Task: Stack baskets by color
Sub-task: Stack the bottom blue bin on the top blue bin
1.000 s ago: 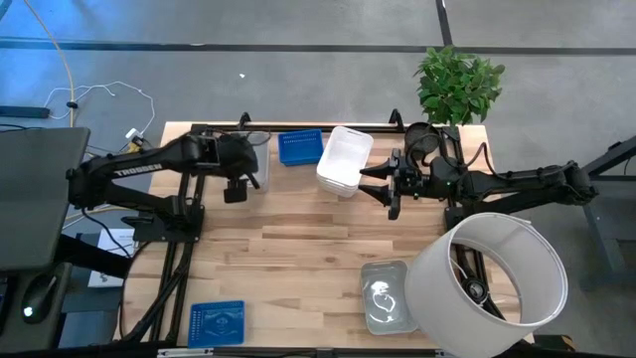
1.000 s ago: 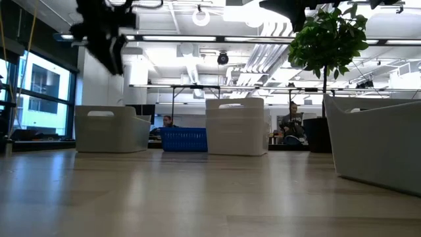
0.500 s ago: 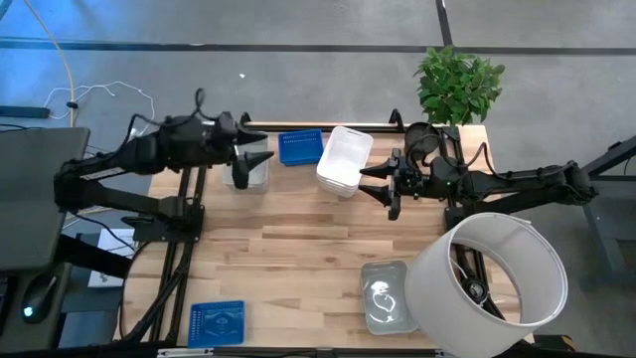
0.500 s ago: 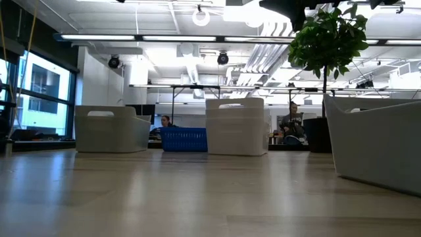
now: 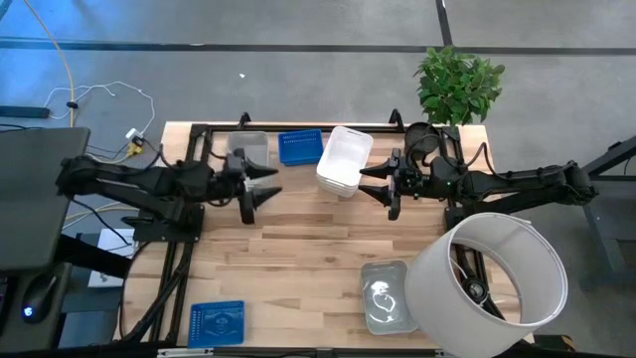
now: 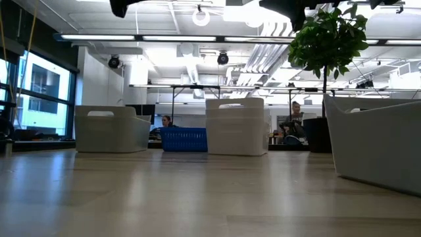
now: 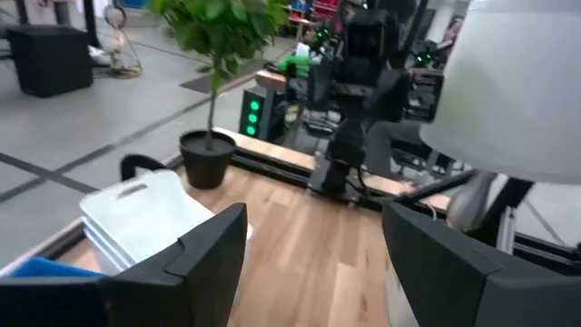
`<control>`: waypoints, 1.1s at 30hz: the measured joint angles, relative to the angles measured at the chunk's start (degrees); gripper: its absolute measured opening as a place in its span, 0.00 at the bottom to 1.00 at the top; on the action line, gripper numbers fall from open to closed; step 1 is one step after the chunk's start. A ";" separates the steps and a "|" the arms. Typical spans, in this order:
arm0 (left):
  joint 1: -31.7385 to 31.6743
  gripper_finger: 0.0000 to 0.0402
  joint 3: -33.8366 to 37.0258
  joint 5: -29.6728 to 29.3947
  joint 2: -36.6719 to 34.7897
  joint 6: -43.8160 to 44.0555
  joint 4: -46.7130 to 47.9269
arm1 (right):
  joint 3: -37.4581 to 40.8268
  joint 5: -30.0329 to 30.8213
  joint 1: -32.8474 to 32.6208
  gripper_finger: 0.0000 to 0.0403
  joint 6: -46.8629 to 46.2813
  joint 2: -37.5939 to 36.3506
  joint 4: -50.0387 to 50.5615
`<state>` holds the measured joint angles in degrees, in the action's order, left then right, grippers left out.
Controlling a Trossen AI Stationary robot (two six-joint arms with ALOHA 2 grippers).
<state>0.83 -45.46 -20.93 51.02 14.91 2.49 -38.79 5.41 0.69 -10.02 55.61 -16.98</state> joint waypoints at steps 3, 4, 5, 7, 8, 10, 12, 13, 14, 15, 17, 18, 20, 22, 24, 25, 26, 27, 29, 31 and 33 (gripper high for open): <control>1.49 0.61 0.71 -0.09 0.72 0.05 -1.64 | 0.00 -0.02 0.00 0.52 0.00 0.00 0.00; 1.89 0.61 0.71 -0.08 0.98 0.01 -1.63 | 0.00 -0.02 0.00 0.52 0.00 0.00 -0.02; 2.18 0.61 0.71 0.05 1.20 -0.27 -1.58 | 0.00 -0.03 0.01 0.52 0.00 0.00 -0.02; 2.68 0.61 0.73 0.63 1.31 -3.18 -1.35 | 0.00 -0.04 0.00 0.52 0.00 0.00 -0.02; 2.85 0.61 0.73 0.77 1.30 -5.25 -1.33 | 0.00 -0.04 0.00 0.52 0.00 0.00 -0.02; 3.27 0.61 0.73 0.75 1.29 -8.02 -1.18 | 0.00 -0.04 0.00 0.52 0.00 0.00 0.01; 3.42 0.61 0.73 0.67 1.29 -9.07 -1.22 | 0.00 -0.04 0.00 0.52 0.00 0.00 0.01; 3.42 0.61 0.73 0.61 1.27 -9.25 -1.21 | 0.00 -0.04 0.00 0.52 0.00 0.00 0.01; 3.42 0.61 0.73 0.57 1.27 -9.33 -1.19 | 0.00 -0.04 0.00 0.52 0.00 0.00 0.01; 3.42 0.61 0.73 0.58 1.27 -9.24 -1.19 | 0.00 -0.07 0.00 0.52 0.00 0.00 0.01; 3.39 0.61 0.73 0.57 1.27 -9.10 -1.34 | 0.00 -0.07 0.00 0.52 0.00 0.00 0.01; 3.39 0.61 0.73 0.57 1.27 -9.11 -1.35 | 0.00 -0.09 0.00 0.52 0.00 0.00 0.01; 3.39 0.61 0.73 0.57 1.27 -9.10 -1.32 | 0.00 -0.52 0.00 0.52 0.00 0.00 0.01; 3.39 0.61 0.73 0.57 1.27 -9.07 -1.32 | 0.00 -0.96 0.01 0.52 0.02 0.00 0.03; 3.39 0.61 0.73 0.57 1.27 -9.09 -1.32 | 0.00 -1.43 0.00 0.52 0.41 0.00 0.18; 3.39 0.61 0.73 0.57 1.27 -9.06 -1.32 | 0.00 -1.59 0.00 0.52 1.03 0.00 0.20; 3.39 0.61 0.73 0.57 1.27 -8.92 -1.32 | 0.00 -1.69 0.00 0.52 1.50 0.00 0.20; 3.39 0.61 0.73 0.57 1.27 -8.91 -1.32 | 0.00 -1.86 0.00 0.52 2.04 0.00 0.20; 3.39 0.61 0.73 0.57 1.27 -8.82 -1.32 | 0.00 -1.81 0.00 0.52 2.95 0.00 0.20; 3.39 0.61 0.73 0.57 1.27 -7.46 -1.31 | 0.00 -1.40 0.00 0.51 3.01 0.00 0.20; 3.36 0.61 0.73 0.40 1.27 -6.15 -1.24 | 0.00 -1.39 0.02 0.49 3.02 0.00 0.20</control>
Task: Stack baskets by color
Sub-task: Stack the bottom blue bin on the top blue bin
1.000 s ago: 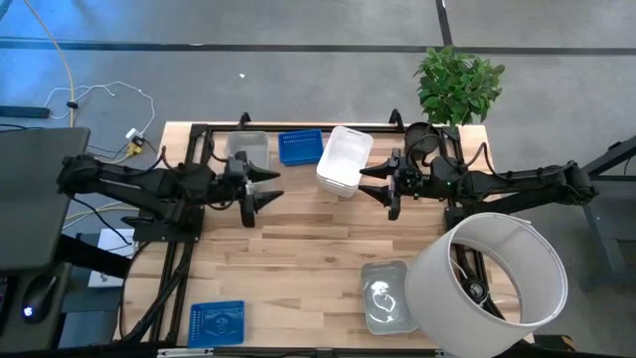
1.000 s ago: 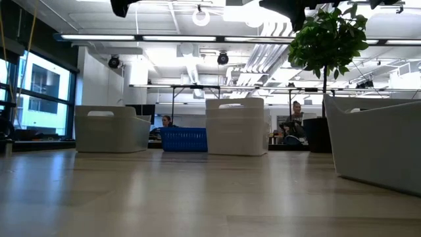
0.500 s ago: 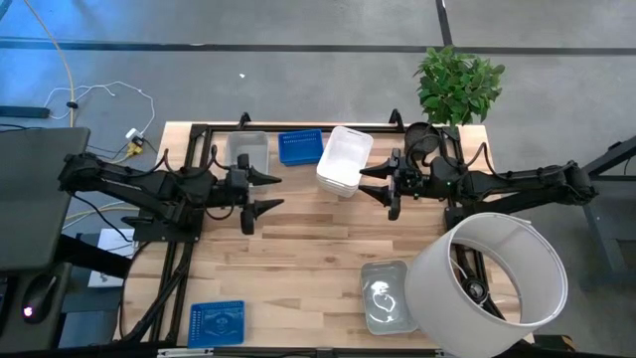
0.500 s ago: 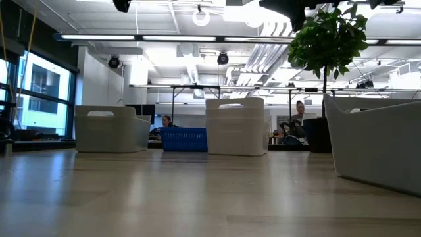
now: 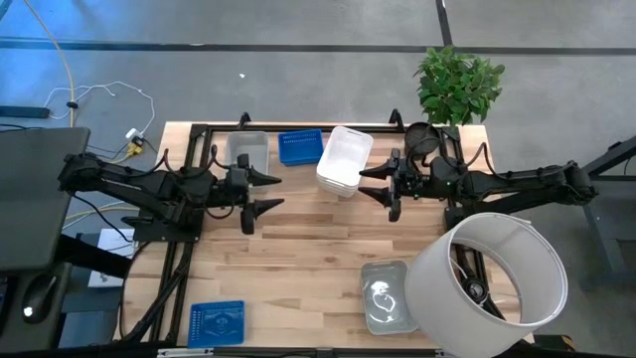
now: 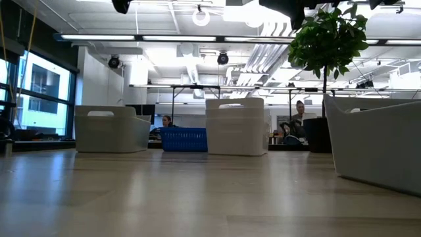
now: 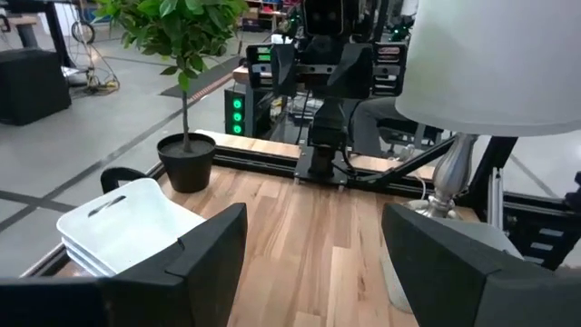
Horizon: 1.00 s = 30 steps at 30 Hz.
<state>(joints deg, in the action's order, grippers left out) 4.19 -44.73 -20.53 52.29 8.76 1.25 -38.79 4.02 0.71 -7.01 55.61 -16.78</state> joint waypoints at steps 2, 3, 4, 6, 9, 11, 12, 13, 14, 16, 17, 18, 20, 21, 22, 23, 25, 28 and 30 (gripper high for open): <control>0.02 0.61 0.00 -0.51 0.00 0.08 0.22 | 0.00 -0.13 0.00 0.45 0.00 0.00 0.00; 0.02 0.61 0.00 -0.56 0.00 0.06 0.24 | 0.00 -0.33 0.00 0.43 0.02 0.00 0.04; 0.00 0.61 0.00 -0.55 0.00 0.08 0.22 | 0.00 -0.54 0.00 0.40 0.32 0.00 0.19; 0.01 0.61 0.00 -0.60 0.00 0.06 0.22 | 0.00 -0.58 -0.02 0.32 1.03 0.00 0.71; 0.02 0.61 0.00 -0.65 0.00 0.06 0.22 | 0.00 -0.58 -0.01 0.19 1.36 0.00 1.30; 0.02 0.61 0.00 -0.70 0.00 0.06 0.24 | 0.00 -0.61 -0.01 0.09 1.50 0.00 1.31; 0.02 0.61 0.00 -0.71 0.00 0.06 0.24 | 0.00 -0.98 0.00 0.05 1.53 0.00 1.31; 0.02 0.61 0.00 -0.71 0.00 0.06 0.22 | 0.00 -1.21 -0.02 0.03 1.53 0.00 1.29; 0.02 0.61 0.00 -0.71 0.00 0.06 0.23 | 0.00 -1.28 -0.01 0.02 1.49 0.00 1.31; 0.02 0.61 0.00 -0.71 0.00 0.06 0.24 | 0.00 -1.31 -0.02 0.03 0.82 0.00 1.31; 0.02 0.61 0.00 -0.71 0.00 0.06 0.24 | 0.00 -1.36 -0.02 0.03 0.61 0.00 1.31; 0.02 0.61 0.00 -0.71 0.00 0.05 0.26 | 0.00 -1.47 -0.02 0.02 0.57 0.00 1.30; 0.02 0.61 0.00 -0.71 0.00 0.05 0.43 | 0.00 -1.83 -0.02 0.01 0.92 0.00 1.29; 0.02 0.61 0.00 -0.71 0.00 0.05 0.65 | 0.00 -2.08 -0.02 0.01 0.98 0.00 1.29; 0.02 0.61 0.00 -0.71 0.00 0.06 0.72 | 0.00 -2.08 -0.02 0.01 0.95 0.00 1.31; 0.02 0.61 0.00 -0.71 0.00 0.06 0.70 | 0.00 -2.08 -0.01 0.01 0.86 0.00 1.31; 0.02 0.61 0.00 -0.71 -0.02 0.06 0.70 | 0.00 -2.29 0.00 0.00 0.99 0.00 1.30; 0.02 0.61 0.00 -0.71 -0.02 0.04 0.70 | 0.00 -2.37 -0.02 0.00 0.85 0.00 1.29; 0.02 0.61 0.00 -0.71 -0.02 -0.50 0.70 | 0.00 -2.41 0.00 0.00 0.86 0.00 1.31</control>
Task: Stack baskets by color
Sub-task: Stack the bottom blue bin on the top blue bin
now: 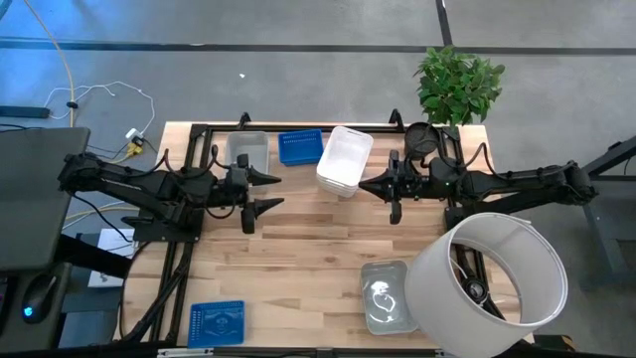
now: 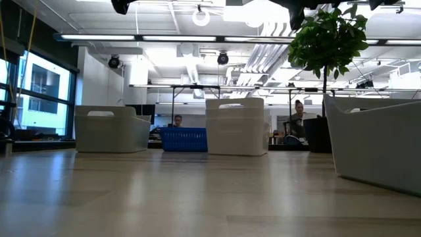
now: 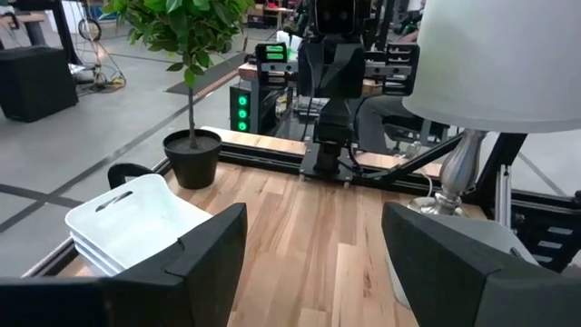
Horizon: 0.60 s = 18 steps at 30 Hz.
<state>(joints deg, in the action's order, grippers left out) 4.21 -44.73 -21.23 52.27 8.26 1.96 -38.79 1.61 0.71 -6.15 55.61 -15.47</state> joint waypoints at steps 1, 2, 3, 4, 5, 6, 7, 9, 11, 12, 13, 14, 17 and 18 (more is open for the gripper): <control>0.00 0.61 0.00 0.00 0.00 -0.44 0.00 | 0.00 -0.06 -0.02 0.00 -0.06 0.00 -0.02; 0.00 0.61 0.00 0.00 0.00 -0.90 0.00 | 0.00 -0.10 0.00 0.00 -0.34 0.00 -0.02; 0.00 0.61 0.00 0.02 0.00 -1.15 0.00 | 0.00 -0.17 -0.01 0.00 -0.35 0.00 -0.02; 0.00 0.61 0.00 0.00 0.00 -1.28 0.00 | 0.00 -0.26 -0.01 0.00 -0.31 0.00 -0.02; 0.00 0.61 0.00 0.00 0.00 -1.37 0.00 | 0.00 -0.30 -0.02 0.00 -0.29 0.00 -0.02; 0.00 0.61 0.00 0.00 0.00 -1.37 0.00 | 0.00 -0.31 -0.02 0.00 -0.32 0.00 -0.02; 0.00 0.61 0.00 0.00 0.00 -1.38 0.00 | 0.00 -0.31 -0.02 0.00 -0.35 0.00 -0.02; 0.01 0.61 0.00 0.00 0.00 -1.36 0.00 | 0.00 -0.33 -0.02 0.00 -0.29 0.00 -0.02; 0.00 0.61 0.00 0.00 0.00 -1.06 0.00 | 0.00 -0.33 0.00 0.00 -0.29 0.00 -0.02; 0.00 0.61 0.00 0.00 0.00 -0.99 0.00 | 0.00 -0.33 -0.01 0.00 -0.28 0.00 -0.02; 0.00 0.61 0.00 0.00 0.00 -0.99 0.00 | 0.00 -0.33 -0.01 0.00 -0.27 0.00 -0.02; 0.00 0.61 0.00 0.00 0.00 -0.99 0.00 | 0.00 -0.33 0.00 0.00 -0.29 0.00 -0.02; 0.00 0.61 0.00 0.00 0.00 -0.99 -0.01 | 0.00 -0.33 -0.02 0.00 -0.35 0.00 -0.02; 0.00 0.61 0.00 0.00 0.00 -0.99 0.00 | 0.00 -0.35 -0.02 0.00 -0.31 0.00 -0.02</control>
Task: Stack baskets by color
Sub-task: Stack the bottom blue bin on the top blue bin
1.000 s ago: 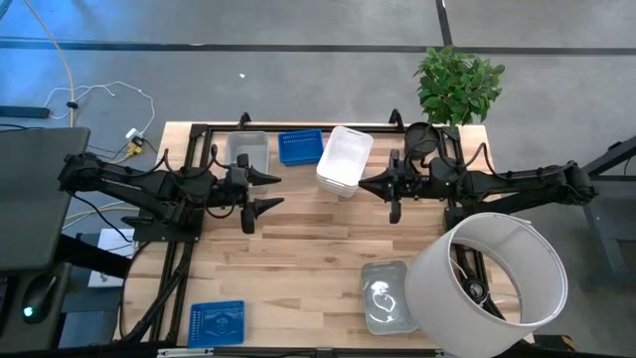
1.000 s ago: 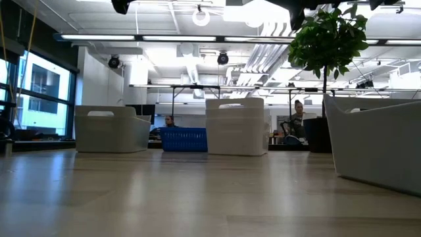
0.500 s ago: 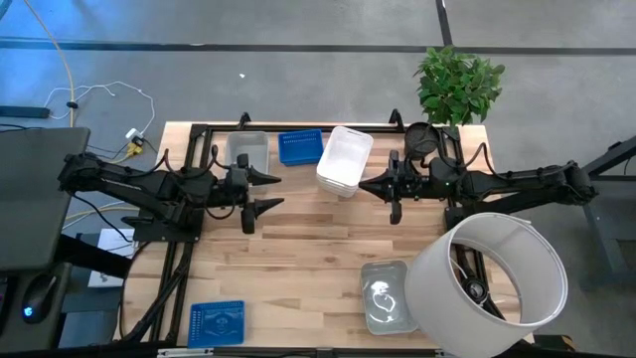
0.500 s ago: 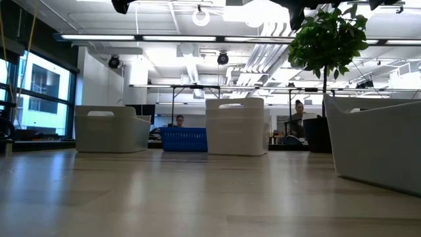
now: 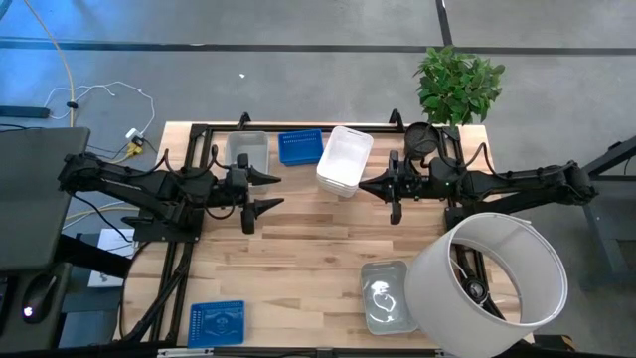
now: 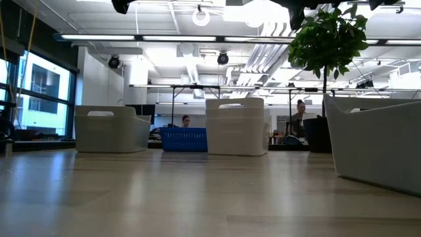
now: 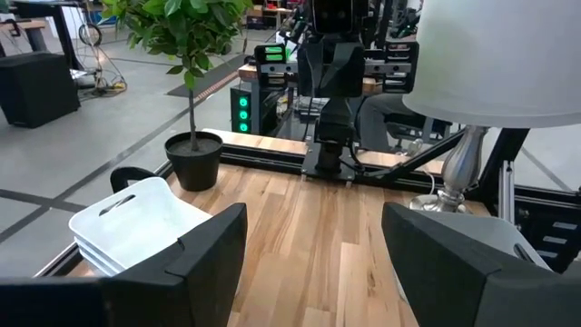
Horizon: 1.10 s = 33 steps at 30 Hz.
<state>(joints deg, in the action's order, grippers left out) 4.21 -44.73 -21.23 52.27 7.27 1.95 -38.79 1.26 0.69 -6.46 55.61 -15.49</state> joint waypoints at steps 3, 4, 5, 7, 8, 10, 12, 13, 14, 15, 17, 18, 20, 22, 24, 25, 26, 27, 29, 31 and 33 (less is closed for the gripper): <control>0.00 0.61 0.00 0.02 0.00 0.00 -0.02 | 0.00 0.00 0.02 0.00 0.03 0.00 -0.02; 0.00 0.61 0.00 0.17 0.00 0.02 -0.02 | 0.00 0.00 0.02 0.00 0.04 0.00 -0.02; 0.00 0.61 0.00 0.97 0.00 0.02 -0.04 | 0.00 0.00 0.00 0.00 0.05 0.00 -0.02; 0.04 0.61 -0.56 3.33 0.00 0.07 0.67 | 0.00 0.00 0.01 0.00 0.05 0.00 -0.02; 0.09 0.61 -1.19 4.40 0.00 0.13 1.57 | 0.00 0.00 0.00 0.00 0.05 0.00 -0.02; 0.85 0.61 -3.01 5.68 0.17 0.10 4.44 | 0.00 0.00 0.00 0.00 0.05 0.00 -0.02; 2.20 0.61 -5.51 5.58 1.40 0.24 8.60 | 0.00 0.00 0.01 0.00 0.05 0.00 -0.02; 3.05 0.61 -6.90 5.49 2.06 0.24 11.93 | 0.00 0.00 0.01 0.00 0.05 0.00 -0.02; 3.99 0.61 -8.48 5.47 2.77 0.26 15.50 | 0.00 0.00 0.00 0.00 0.05 0.00 -0.02; 5.13 0.61 -10.22 5.88 3.76 0.55 18.45 | 0.00 0.00 0.01 0.00 0.06 0.00 -0.02; 7.68 0.61 -13.55 7.12 5.99 2.08 26.25 | 0.00 0.00 0.01 0.00 0.06 0.00 -0.12; 9.00 0.61 -14.91 7.87 7.22 2.96 30.82 | 0.00 0.00 0.02 0.00 0.07 0.00 -0.21; 11.99 0.61 -17.07 9.10 10.06 5.20 38.61 | 0.00 0.00 0.01 0.00 0.45 0.00 -0.17; 15.12 0.61 -17.79 10.32 12.40 8.47 44.77 | 0.00 0.00 0.00 0.00 0.51 0.00 -0.17; 18.22 0.61 -17.75 12.62 14.79 12.12 48.86 | 0.00 0.00 0.00 0.00 0.54 0.00 -0.17; 19.90 0.61 -17.52 13.73 16.13 14.09 50.25 | 0.00 0.00 0.01 0.00 0.91 0.00 -0.17; 21.45 0.61 -17.07 14.85 17.46 15.95 51.34 | 0.00 0.00 0.00 0.00 1.33 0.00 -0.17; 23.00 0.61 -16.55 16.09 18.70 17.84 52.11 | 0.00 0.00 0.01 0.00 1.73 0.00 -0.17; 26.11 0.61 -15.77 18.43 21.40 20.70 52.42 | 0.00 0.00 0.01 0.00 2.29 0.00 -0.13; 28.97 0.61 -15.10 20.47 24.18 23.06 52.74 | 0.00 0.00 0.00 0.00 2.43 0.00 -0.09; 31.66 0.61 -14.37 21.73 26.96 25.19 52.67 | 0.00 0.00 0.00 0.00 2.43 0.00 -0.02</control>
<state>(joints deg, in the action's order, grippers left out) 35.87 -59.10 0.50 79.23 32.46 54.63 -38.79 1.26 0.69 -4.03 55.61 -15.51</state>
